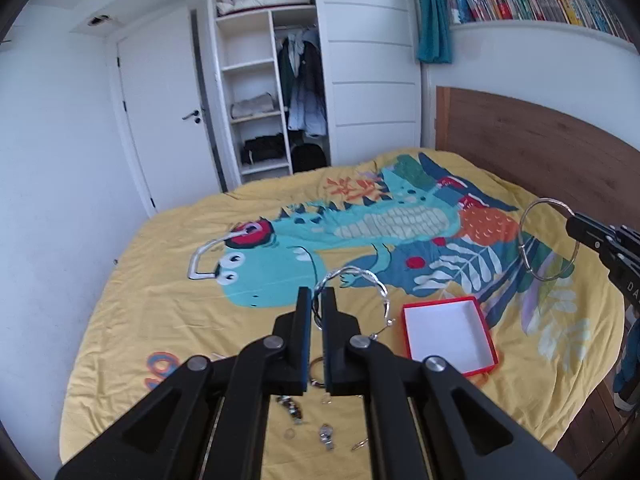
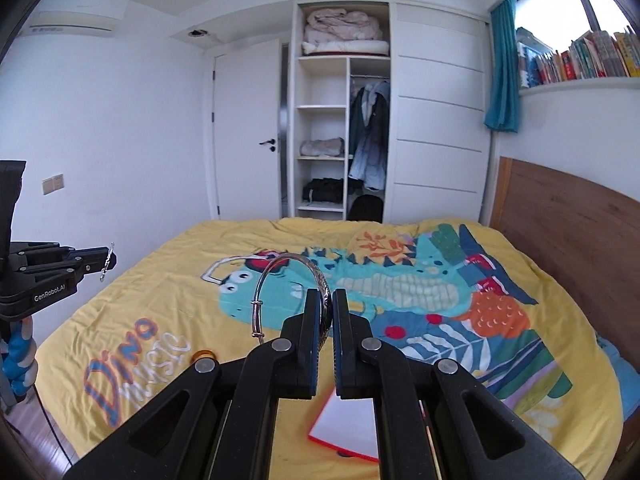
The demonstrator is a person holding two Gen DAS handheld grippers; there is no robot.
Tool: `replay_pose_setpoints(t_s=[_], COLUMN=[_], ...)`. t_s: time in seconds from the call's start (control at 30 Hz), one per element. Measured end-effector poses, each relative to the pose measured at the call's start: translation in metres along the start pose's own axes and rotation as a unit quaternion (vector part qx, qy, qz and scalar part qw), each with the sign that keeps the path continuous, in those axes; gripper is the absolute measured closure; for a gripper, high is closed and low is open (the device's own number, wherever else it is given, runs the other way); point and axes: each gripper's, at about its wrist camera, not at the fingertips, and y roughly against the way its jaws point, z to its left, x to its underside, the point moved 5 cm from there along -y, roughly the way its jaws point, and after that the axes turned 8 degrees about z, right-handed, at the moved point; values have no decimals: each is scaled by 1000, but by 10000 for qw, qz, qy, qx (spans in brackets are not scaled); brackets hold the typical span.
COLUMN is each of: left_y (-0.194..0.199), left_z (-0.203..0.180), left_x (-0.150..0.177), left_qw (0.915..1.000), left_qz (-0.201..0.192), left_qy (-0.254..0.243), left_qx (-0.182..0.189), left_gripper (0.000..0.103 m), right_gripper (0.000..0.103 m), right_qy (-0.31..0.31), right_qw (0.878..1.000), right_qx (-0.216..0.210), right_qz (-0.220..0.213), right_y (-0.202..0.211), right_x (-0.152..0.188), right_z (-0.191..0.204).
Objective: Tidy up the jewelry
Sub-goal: 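Carry the hoop and bangle in both tools over the red box, then lower both pieces into the red box and open both tools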
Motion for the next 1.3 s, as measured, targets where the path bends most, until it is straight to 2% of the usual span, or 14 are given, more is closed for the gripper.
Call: replay_pose_setpoints(t_s=[0.13,0.27,0.5,0.6,0.7,1.0,1.3], left_y=[-67,-139,-256,-293,-324,-368,-375], left_z=[-35,-78,-157,-182,-200,-214,-216], left_x=[5,24,75,101,125,164,172], left_qw=[9989,9944,9786,9697,9624,9529,9543], left_qz=[371,829,1689,2036,2327,2760,2792], left_qy=[-78,-195,-352,-378,-446,-444,-505], left_qx=[270,617,1118,1297,1325,1176,945], left_gripper=[99,99,99,99,99,99,97], right_gripper=[97,97,97,96,96,97,96], right_qy=[-289,-591,-975,-1107,-1233,-1316,-1196], right_qw=[9987,9933,9743,9667,9597,9520,9502], right_qx=[108,172,253,201,149,95,235], right_qz=[404,982,2017,2299,2519,2761,2869], right_y=[-52,-118,-221,-246,-264,-280,-278], right_x=[29,77,180,214,241,275,282], right_z=[-40,-79,-121,-127,-133,-134,-130])
